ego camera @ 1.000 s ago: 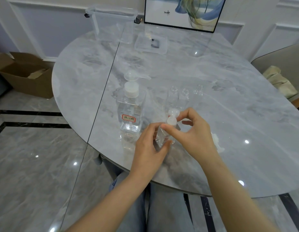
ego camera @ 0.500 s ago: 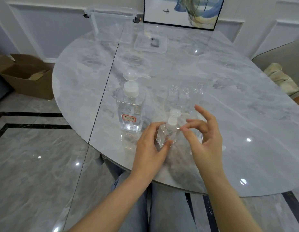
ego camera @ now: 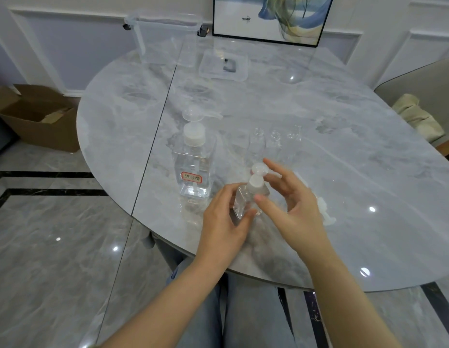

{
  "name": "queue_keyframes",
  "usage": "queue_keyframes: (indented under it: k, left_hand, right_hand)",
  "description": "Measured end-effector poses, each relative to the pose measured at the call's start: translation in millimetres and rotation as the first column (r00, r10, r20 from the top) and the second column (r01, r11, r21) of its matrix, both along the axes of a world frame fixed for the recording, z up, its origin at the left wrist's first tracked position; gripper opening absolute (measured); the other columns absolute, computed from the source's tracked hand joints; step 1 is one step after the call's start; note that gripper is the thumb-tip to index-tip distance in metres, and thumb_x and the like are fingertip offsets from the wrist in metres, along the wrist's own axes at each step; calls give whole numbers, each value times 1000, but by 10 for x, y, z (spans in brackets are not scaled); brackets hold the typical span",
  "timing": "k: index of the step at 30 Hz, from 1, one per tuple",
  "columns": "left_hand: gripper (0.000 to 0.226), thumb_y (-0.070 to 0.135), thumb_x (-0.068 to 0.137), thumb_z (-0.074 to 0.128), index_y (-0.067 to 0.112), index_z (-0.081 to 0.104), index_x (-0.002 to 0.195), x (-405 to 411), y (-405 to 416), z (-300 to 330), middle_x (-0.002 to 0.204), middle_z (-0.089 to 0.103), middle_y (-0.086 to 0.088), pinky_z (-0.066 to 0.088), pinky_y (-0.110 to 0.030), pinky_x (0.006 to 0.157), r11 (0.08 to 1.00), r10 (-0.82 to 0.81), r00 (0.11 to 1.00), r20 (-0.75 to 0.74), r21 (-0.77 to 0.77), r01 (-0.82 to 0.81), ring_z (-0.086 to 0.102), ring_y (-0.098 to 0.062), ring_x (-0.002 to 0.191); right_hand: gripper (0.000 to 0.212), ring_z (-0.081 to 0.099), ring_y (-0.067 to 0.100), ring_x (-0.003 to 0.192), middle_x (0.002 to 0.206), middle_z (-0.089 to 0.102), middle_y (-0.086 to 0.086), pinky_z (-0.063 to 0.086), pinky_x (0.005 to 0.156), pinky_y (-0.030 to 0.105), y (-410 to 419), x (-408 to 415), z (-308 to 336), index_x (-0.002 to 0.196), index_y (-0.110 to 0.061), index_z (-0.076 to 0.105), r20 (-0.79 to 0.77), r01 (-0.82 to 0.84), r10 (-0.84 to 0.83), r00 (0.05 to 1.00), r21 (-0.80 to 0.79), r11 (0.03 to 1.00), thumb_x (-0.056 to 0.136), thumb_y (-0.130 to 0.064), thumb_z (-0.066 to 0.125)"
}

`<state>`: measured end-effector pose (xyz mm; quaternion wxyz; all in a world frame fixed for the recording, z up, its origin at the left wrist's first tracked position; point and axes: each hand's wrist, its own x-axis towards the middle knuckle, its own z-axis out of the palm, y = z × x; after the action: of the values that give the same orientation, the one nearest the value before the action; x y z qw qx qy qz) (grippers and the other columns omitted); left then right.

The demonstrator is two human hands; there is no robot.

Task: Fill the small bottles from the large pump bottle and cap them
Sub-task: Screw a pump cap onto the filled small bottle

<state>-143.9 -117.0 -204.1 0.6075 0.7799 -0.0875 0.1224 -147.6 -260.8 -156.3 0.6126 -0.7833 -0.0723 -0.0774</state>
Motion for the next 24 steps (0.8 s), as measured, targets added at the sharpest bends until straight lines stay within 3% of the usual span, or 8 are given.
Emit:
queue_keyframes:
  k: [3,5,8,10,13,16,21,24]
  left_hand:
    - [39,14,88,77,27,60,122,5,12,5,113,68,13,56,-40,91,1000,2,1000,-6,5,-2,68,-15,106]
    - [39,13,88,77,26,60,121,-6,5,8,114,67,15,56,-38,92,1000,7,1000,-1,11,-7,68,-12,107]
    - [41,14,88,77,32,58,119,-23,-9,15,113,66,17,55,-34,92,999,6,1000,2,34,-6,67,-11,107]
    - [42,13,88,77,35,58,118,-22,-10,19,110,65,18,55,-31,90,999,11,1000,13,45,-11,67,-11,104]
    - [41,13,88,77,33,59,118,-27,-9,24,110,65,20,54,-28,90,999,6,1000,11,46,-7,66,-9,105]
    - [44,13,87,77,37,57,119,-20,-11,19,111,65,21,54,-27,91,998,12,1000,-1,56,-12,66,-6,106]
    - [39,11,87,77,27,59,117,0,-10,-19,109,65,15,56,-34,89,998,15,1000,12,68,-15,66,-12,102]
    - [36,13,88,76,26,59,117,1,-13,-12,109,65,15,56,-36,88,998,16,1000,-4,54,-16,67,-12,103]
  right_hand:
    - [36,62,6,126,126,72,-11,47,112,40,7,74,3,126,-19,71,-38,-1,0,999,-15,1000,91,-20,78]
    - [31,68,7,115,111,76,-10,51,106,36,17,90,8,111,-21,76,-23,68,-68,997,-13,998,82,-22,85]
    - [31,69,6,103,95,72,-15,52,100,28,80,105,24,92,-26,68,17,182,-181,983,-39,983,73,-24,92]
    - [34,66,3,105,98,70,-19,48,104,26,97,124,51,97,-28,66,28,169,-167,986,-81,982,74,-22,91]
    - [47,60,-2,124,126,69,-20,44,112,30,37,125,102,127,-29,67,-70,-18,16,997,-30,999,84,-17,83]
    - [30,67,3,117,113,77,-13,50,110,39,4,111,116,112,-23,77,-108,-43,51,993,78,996,85,-10,81]
    - [28,73,7,98,92,78,-8,56,95,31,151,142,53,87,-20,71,27,166,-166,986,17,986,71,-25,94]
    - [28,70,3,104,97,76,-15,52,100,25,131,182,76,95,-26,73,25,97,-95,995,-69,993,74,-24,92]
